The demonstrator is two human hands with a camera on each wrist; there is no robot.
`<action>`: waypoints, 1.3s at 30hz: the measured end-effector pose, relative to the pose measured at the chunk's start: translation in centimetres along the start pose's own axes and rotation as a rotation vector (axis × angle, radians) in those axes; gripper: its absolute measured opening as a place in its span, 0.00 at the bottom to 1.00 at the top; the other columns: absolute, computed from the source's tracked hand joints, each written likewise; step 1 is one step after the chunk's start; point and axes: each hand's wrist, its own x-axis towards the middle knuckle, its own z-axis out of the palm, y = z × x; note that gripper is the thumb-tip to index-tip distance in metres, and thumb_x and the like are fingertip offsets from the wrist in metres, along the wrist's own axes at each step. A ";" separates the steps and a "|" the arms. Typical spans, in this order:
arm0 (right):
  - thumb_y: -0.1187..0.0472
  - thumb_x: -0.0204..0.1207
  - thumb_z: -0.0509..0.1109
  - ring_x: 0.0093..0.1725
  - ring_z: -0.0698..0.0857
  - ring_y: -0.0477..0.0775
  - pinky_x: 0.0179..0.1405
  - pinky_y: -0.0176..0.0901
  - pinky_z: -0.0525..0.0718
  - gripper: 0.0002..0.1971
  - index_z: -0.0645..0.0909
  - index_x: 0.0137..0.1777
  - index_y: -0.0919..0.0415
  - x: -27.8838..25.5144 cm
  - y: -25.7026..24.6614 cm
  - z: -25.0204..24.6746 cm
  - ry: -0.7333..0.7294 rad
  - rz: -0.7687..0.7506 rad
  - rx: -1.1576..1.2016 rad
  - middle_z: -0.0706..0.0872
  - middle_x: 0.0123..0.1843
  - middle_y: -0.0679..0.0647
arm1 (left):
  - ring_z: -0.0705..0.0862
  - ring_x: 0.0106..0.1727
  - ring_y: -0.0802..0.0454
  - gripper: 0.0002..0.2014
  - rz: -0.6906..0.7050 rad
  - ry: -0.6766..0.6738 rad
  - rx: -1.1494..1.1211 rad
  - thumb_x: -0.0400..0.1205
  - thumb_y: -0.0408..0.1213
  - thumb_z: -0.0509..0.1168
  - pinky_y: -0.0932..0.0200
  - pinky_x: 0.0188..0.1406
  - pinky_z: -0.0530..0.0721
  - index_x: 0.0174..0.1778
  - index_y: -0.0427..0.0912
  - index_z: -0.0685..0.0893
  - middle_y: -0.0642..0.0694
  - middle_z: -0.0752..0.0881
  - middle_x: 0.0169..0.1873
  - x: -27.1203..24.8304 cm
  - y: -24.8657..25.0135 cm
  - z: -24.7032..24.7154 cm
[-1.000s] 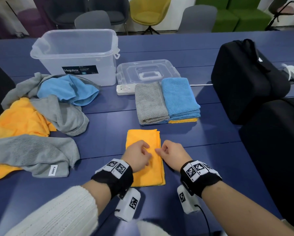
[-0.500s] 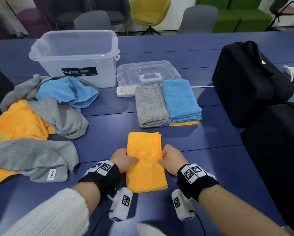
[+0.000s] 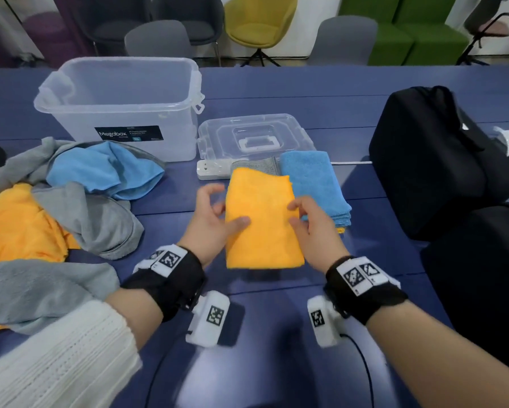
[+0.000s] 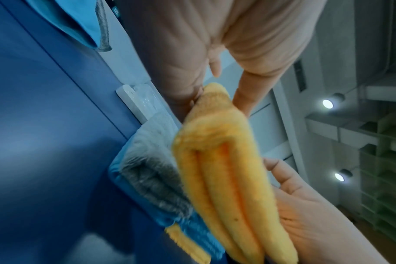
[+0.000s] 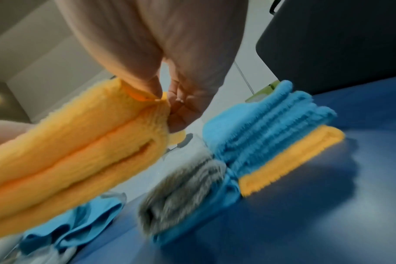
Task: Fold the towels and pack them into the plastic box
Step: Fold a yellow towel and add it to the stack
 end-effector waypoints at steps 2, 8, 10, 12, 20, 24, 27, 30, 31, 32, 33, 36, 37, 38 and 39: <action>0.66 0.82 0.61 0.38 0.73 0.47 0.39 0.38 0.71 0.09 0.73 0.52 0.48 3.0 -0.5 -0.5 0.050 -0.034 -0.031 0.77 0.49 0.53 | 0.82 0.62 0.41 0.31 0.048 -0.054 0.004 0.72 0.21 0.72 0.37 0.57 0.84 0.60 0.61 0.73 0.40 0.81 0.62 2.1 0.9 0.0; 0.69 0.81 0.60 0.51 0.78 0.55 0.55 0.42 0.74 0.15 0.80 0.62 0.55 8.8 -0.4 -0.2 0.087 0.001 -0.135 0.77 0.57 0.54 | 0.82 0.64 0.42 0.24 0.024 -0.030 0.304 0.75 0.26 0.72 0.43 0.64 0.82 0.61 0.57 0.81 0.44 0.81 0.65 8.9 0.5 0.2; 0.70 0.78 0.62 0.60 0.79 0.59 0.66 0.47 0.74 0.20 0.77 0.70 0.61 9.4 0.4 0.3 -0.049 0.077 -0.226 0.76 0.64 0.59 | 0.79 0.67 0.44 0.32 -0.065 -0.078 0.465 0.75 0.25 0.72 0.46 0.67 0.80 0.74 0.50 0.73 0.42 0.76 0.71 10.5 -0.7 0.2; 0.70 0.77 0.64 0.71 0.73 0.60 0.72 0.46 0.69 0.27 0.70 0.77 0.62 9.4 1.3 0.8 -0.268 0.169 -0.359 0.72 0.73 0.62 | 0.75 0.72 0.44 0.38 -0.128 -0.122 0.620 0.73 0.26 0.73 0.49 0.70 0.76 0.79 0.46 0.67 0.42 0.70 0.76 11.1 -1.8 0.2; 0.73 0.77 0.61 0.75 0.69 0.60 0.73 0.43 0.64 0.28 0.68 0.78 0.61 9.7 1.9 1.4 -0.259 0.137 -0.415 0.68 0.76 0.60 | 0.58 0.82 0.45 0.48 -0.075 -0.082 0.798 0.71 0.36 0.76 0.56 0.76 0.63 0.84 0.49 0.55 0.42 0.53 0.83 11.0 -3.4 0.5; 0.56 0.79 0.63 0.74 0.66 0.63 0.71 0.60 0.65 0.26 0.66 0.78 0.50 8.4 2.2 0.6 -0.129 0.164 -0.664 0.67 0.78 0.56 | 0.51 0.84 0.45 0.56 -0.212 0.030 0.672 0.67 0.54 0.77 0.49 0.79 0.58 0.83 0.61 0.45 0.40 0.44 0.84 9.8 -3.8 0.9; 0.39 0.81 0.54 0.83 0.49 0.68 0.74 0.78 0.48 0.29 0.53 0.82 0.40 7.2 2.9 -0.2 -0.174 0.410 -0.744 0.50 0.85 0.55 | 0.56 0.83 0.44 0.65 -0.271 -0.006 0.588 0.58 0.66 0.76 0.48 0.81 0.61 0.81 0.64 0.37 0.39 0.51 0.83 9.2 -4.4 1.5; 0.33 0.80 0.47 0.83 0.36 0.69 0.72 0.83 0.43 0.31 0.44 0.82 0.34 6.3 4.2 -0.3 -0.280 0.557 -0.683 0.37 0.86 0.51 | 0.51 0.84 0.44 0.62 -0.220 -0.076 0.698 0.63 0.60 0.79 0.49 0.81 0.57 0.80 0.68 0.37 0.38 0.44 0.82 8.6 -5.3 2.2; 0.33 0.81 0.47 0.83 0.34 0.68 0.74 0.82 0.44 0.31 0.42 0.82 0.34 6.1 4.7 -0.2 -0.287 0.556 -0.630 0.35 0.86 0.51 | 0.54 0.83 0.42 0.62 -0.206 -0.096 0.749 0.61 0.61 0.79 0.48 0.82 0.58 0.80 0.70 0.39 0.39 0.44 0.82 8.6 -5.5 2.5; 0.35 0.82 0.47 0.82 0.33 0.68 0.76 0.80 0.46 0.31 0.41 0.82 0.35 6.0 5.0 0.0 -0.283 0.538 -0.574 0.35 0.86 0.51 | 0.58 0.82 0.40 0.62 -0.197 -0.111 0.795 0.59 0.62 0.78 0.47 0.81 0.61 0.80 0.71 0.41 0.40 0.44 0.82 8.6 -5.8 2.6; 0.36 0.82 0.48 0.82 0.31 0.69 0.77 0.77 0.47 0.32 0.41 0.83 0.36 5.8 5.3 0.2 -0.276 0.516 -0.533 0.34 0.86 0.52 | 0.61 0.80 0.37 0.61 -0.200 -0.118 0.831 0.57 0.63 0.77 0.45 0.80 0.63 0.80 0.71 0.42 0.41 0.45 0.81 8.7 -6.0 2.7; 0.38 0.83 0.49 0.81 0.31 0.70 0.78 0.73 0.48 0.31 0.42 0.83 0.39 5.8 5.6 0.6 -0.258 0.478 -0.514 0.35 0.86 0.54 | 0.63 0.77 0.35 0.60 -0.220 -0.105 0.884 0.57 0.62 0.76 0.43 0.78 0.67 0.80 0.70 0.44 0.41 0.49 0.80 9.0 -6.0 2.9; 0.38 0.83 0.49 0.81 0.31 0.70 0.78 0.72 0.48 0.31 0.42 0.84 0.39 5.9 5.6 0.7 -0.257 0.471 -0.520 0.35 0.86 0.54 | 0.63 0.77 0.35 0.59 -0.225 -0.098 0.898 0.59 0.61 0.77 0.42 0.77 0.67 0.80 0.70 0.44 0.41 0.51 0.80 9.1 -5.9 2.9; 0.38 0.83 0.48 0.81 0.31 0.70 0.78 0.72 0.48 0.31 0.42 0.84 0.40 6.0 5.5 0.8 -0.260 0.467 -0.527 0.35 0.86 0.54 | 0.64 0.77 0.34 0.59 -0.226 -0.094 0.912 0.61 0.59 0.77 0.42 0.77 0.67 0.81 0.69 0.45 0.41 0.51 0.79 9.2 -5.8 3.0; 0.39 0.84 0.48 0.81 0.31 0.70 0.78 0.72 0.49 0.31 0.42 0.84 0.40 6.1 5.5 0.8 -0.267 0.469 -0.535 0.35 0.86 0.55 | 0.64 0.76 0.34 0.58 -0.226 -0.093 0.924 0.62 0.58 0.78 0.42 0.77 0.67 0.81 0.69 0.45 0.41 0.52 0.79 9.1 -5.6 3.0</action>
